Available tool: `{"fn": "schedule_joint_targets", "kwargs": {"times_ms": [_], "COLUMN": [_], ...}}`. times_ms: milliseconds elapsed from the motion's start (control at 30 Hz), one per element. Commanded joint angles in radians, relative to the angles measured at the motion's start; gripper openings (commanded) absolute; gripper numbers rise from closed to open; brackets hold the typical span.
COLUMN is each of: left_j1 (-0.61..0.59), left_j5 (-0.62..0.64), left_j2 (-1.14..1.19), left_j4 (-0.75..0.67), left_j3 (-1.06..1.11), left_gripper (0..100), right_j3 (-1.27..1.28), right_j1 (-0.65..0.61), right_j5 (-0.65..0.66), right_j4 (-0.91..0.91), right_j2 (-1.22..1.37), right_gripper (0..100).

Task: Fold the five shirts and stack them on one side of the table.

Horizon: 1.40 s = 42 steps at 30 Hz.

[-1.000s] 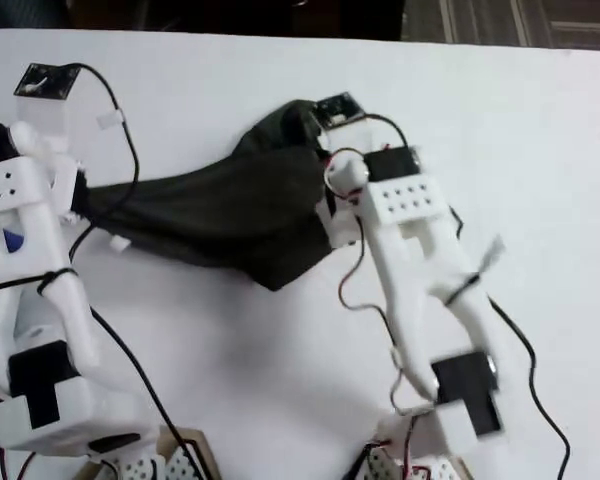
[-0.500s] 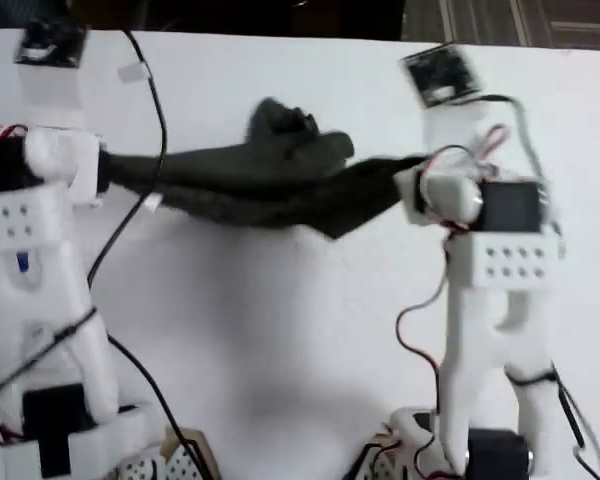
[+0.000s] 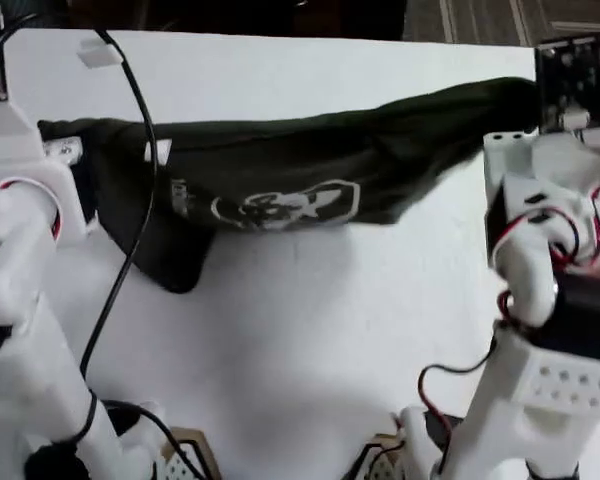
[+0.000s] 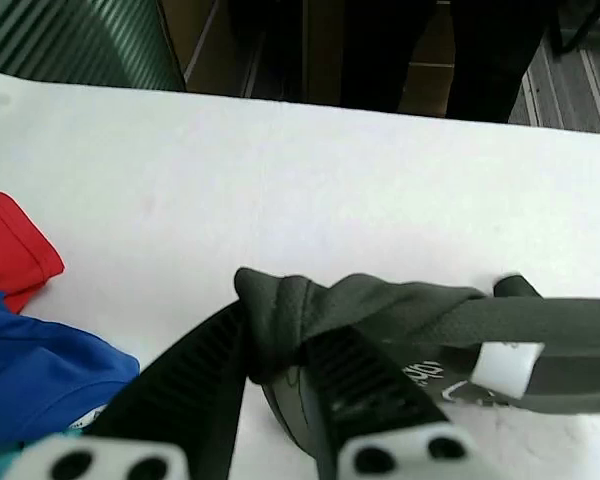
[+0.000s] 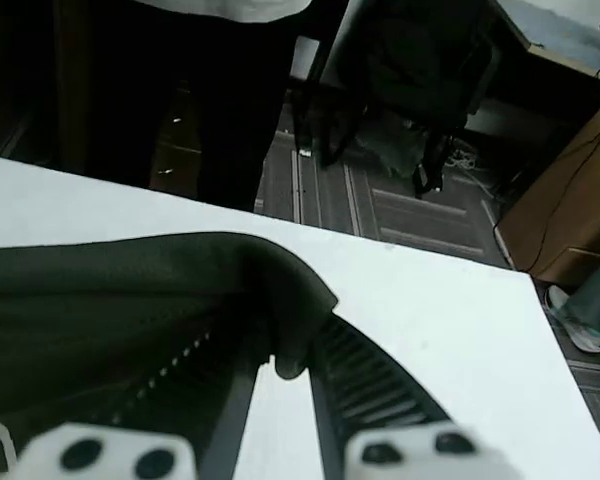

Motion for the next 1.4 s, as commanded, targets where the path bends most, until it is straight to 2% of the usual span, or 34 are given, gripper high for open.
{"fn": "schedule_joint_targets", "kwargs": {"times_ms": [0, 100, 233, 367, 467, 600, 767, 933, 1100, 1233, 1367], "left_j1": [0.003, 0.002, 0.006, 0.006, 0.008, 0.008, 0.000, 0.012, 0.137, 0.258, 0.272], "left_j5": [0.005, 0.002, -0.109, -0.239, -0.304, -0.359, -0.394, -0.396, -0.433, -0.557, -0.597], "left_j2": [-0.020, -0.018, -0.008, 0.029, 0.048, 0.072, 0.112, 0.084, 0.068, 0.103, 0.141], "left_j4": [-0.003, -0.018, -0.115, -0.256, -0.351, -0.439, -0.448, -0.370, -0.279, -0.345, -0.500], "left_j3": [0.059, 0.249, 0.602, 0.908, 1.041, 1.119, 1.118, 0.995, 0.938, 1.109, 1.299], "left_gripper": [3, 3, 3, 3, 3, 6, 25, 24, 24, 24, 24], "right_j3": [-0.015, 0.084, 0.356, 0.634, 0.770, 0.888, 0.964, 0.976, 0.976, 0.977, 0.977], "right_j1": [0.015, 0.015, 0.015, 0.015, 0.015, 0.016, 0.022, 0.024, 0.025, 0.022, 0.024], "right_j5": [0.009, 0.017, 0.018, 0.018, 0.018, 0.018, 0.049, 0.078, 0.078, 0.078, 0.080], "right_j4": [-0.013, 0.025, 0.016, -0.084, -0.166, -0.282, -0.403, -0.464, -0.507, -0.512, -0.512], "right_j2": [-0.045, -0.038, -0.019, -0.018, -0.018, -0.012, -0.010, -0.008, -0.008, -0.008, -0.008], "right_gripper": [1.8, 1.8, 1.8, 1.8, 1.8, 1.8, 1.8, 1.8, 1.8, 1.8, 1.8]}}
